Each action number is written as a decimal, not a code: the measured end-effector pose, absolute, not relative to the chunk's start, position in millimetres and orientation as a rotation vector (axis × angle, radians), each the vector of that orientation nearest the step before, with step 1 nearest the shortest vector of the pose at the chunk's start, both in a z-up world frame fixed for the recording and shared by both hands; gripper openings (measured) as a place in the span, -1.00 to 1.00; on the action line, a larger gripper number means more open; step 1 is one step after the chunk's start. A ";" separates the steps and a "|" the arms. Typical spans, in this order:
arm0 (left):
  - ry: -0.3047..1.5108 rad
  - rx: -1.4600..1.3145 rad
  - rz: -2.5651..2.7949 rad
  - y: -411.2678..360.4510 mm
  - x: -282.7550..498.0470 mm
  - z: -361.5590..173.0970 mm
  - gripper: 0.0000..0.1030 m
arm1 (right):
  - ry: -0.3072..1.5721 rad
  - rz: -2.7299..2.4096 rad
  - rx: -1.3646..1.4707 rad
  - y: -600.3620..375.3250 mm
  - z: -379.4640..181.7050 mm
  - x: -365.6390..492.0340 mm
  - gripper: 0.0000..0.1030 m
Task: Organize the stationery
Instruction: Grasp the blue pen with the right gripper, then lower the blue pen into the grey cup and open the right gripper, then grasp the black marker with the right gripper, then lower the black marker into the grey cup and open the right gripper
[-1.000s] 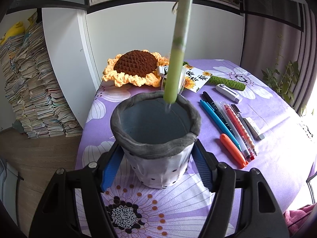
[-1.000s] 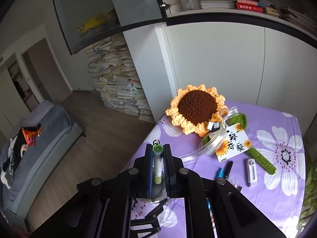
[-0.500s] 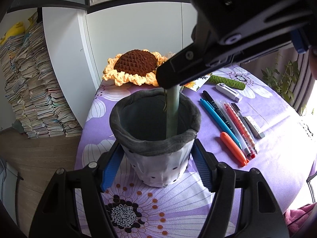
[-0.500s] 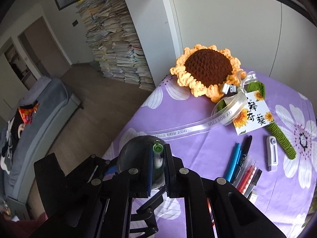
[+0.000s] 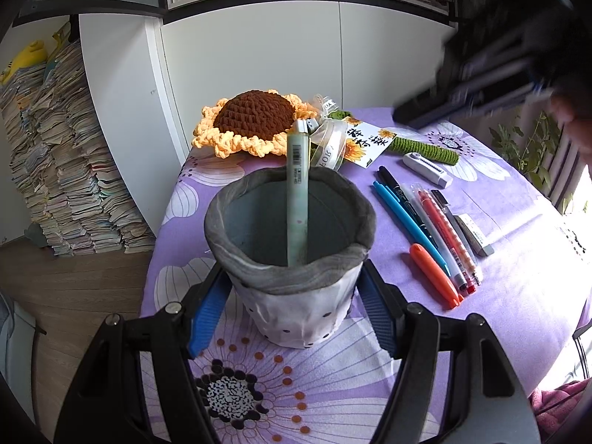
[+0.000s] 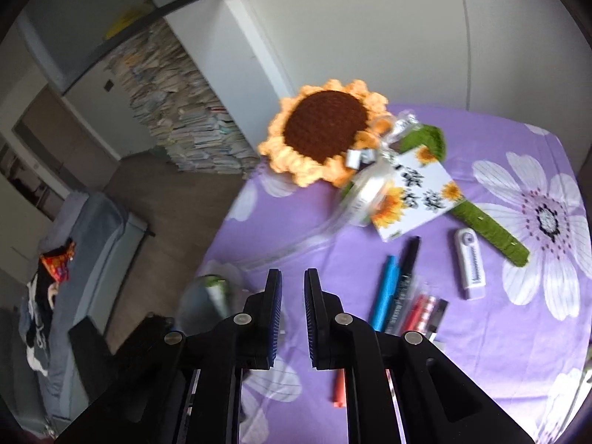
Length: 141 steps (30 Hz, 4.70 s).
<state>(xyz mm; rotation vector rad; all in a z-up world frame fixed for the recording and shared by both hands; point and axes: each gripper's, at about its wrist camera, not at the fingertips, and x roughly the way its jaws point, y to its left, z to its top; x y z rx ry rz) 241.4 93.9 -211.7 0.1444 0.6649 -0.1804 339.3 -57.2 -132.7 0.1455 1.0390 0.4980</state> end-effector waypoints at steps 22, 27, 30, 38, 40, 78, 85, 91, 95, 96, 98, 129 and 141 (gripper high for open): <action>0.603 0.150 -0.167 92.7 238.0 -195.5 0.34 | 1.297 0.302 -0.034 -46.3 -224.3 426.1 -0.69; 0.597 0.160 -0.164 90.9 234.1 -195.7 0.34 | 1.307 0.286 -0.065 -43.5 -227.2 428.9 -0.67; 0.599 0.160 -0.164 90.5 233.8 -195.5 0.34 | 1.318 0.281 -0.073 -39.0 -231.4 430.8 -0.44; 0.600 0.157 -0.164 90.9 233.6 -195.6 0.35 | 1.297 0.254 -0.144 -18.8 -234.8 426.4 -0.70; 0.600 0.157 -0.164 91.0 233.5 -195.7 0.35 | 1.295 0.267 -0.117 -20.9 -233.9 423.7 -0.70; 0.601 0.156 -0.167 91.0 233.7 -196.2 0.35 | 0.708 0.630 -0.129 7.2 -73.2 280.6 -0.74; 0.598 0.155 -0.169 90.4 233.0 -197.0 0.35 | 0.839 0.661 -0.103 11.2 -104.8 293.2 -0.74; 0.598 0.155 -0.169 89.6 232.2 -197.5 0.35 | 0.913 0.671 -0.067 10.6 -116.5 299.8 -0.74; 0.598 0.156 -0.169 89.2 232.2 -197.7 0.35 | 0.949 0.686 -0.057 12.1 -122.2 301.5 -0.74; 0.598 0.156 -0.168 89.6 232.3 -197.5 0.35 | 0.959 0.691 -0.046 11.3 -123.0 301.9 -0.74; 0.598 0.157 -0.169 89.6 232.3 -197.4 0.35 | 0.967 0.702 -0.017 5.9 -120.1 302.2 -0.73; 0.607 0.162 -0.169 89.1 233.1 -197.3 0.36 | 1.294 0.192 0.077 -66.3 -233.6 455.3 -0.61; 0.638 0.134 -0.178 92.4 234.4 -202.1 0.35 | 1.129 0.292 0.114 -70.3 -175.2 394.9 -0.78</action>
